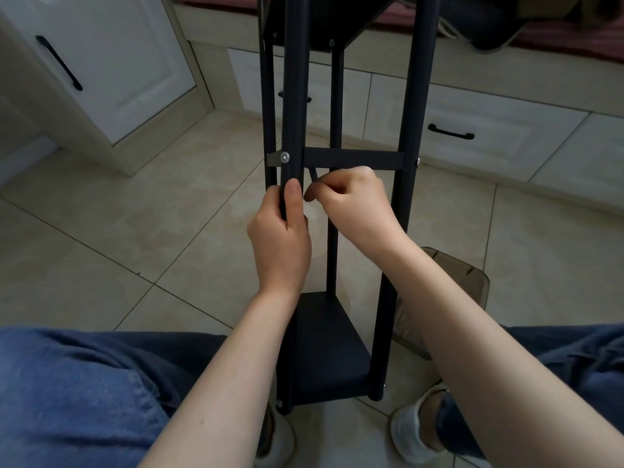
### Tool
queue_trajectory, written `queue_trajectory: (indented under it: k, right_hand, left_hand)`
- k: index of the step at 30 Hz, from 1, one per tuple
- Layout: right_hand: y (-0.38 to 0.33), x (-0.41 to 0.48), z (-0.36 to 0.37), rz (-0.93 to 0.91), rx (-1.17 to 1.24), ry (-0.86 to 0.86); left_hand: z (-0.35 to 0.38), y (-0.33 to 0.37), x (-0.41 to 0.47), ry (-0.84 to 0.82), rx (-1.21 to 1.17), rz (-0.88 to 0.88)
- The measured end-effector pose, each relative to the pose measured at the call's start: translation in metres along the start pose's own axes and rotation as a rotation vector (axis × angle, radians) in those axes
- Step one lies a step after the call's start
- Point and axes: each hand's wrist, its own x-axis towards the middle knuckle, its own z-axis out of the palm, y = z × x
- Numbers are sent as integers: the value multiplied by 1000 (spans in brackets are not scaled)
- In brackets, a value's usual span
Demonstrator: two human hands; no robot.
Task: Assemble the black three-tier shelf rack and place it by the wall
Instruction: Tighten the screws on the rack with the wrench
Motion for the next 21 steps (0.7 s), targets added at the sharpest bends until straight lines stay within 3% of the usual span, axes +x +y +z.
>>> queue_trajectory:
  k: [21]
  right_hand:
    - [30,14,44,-246,136,208]
  left_hand:
    - [2,-6,3,11,26,124]
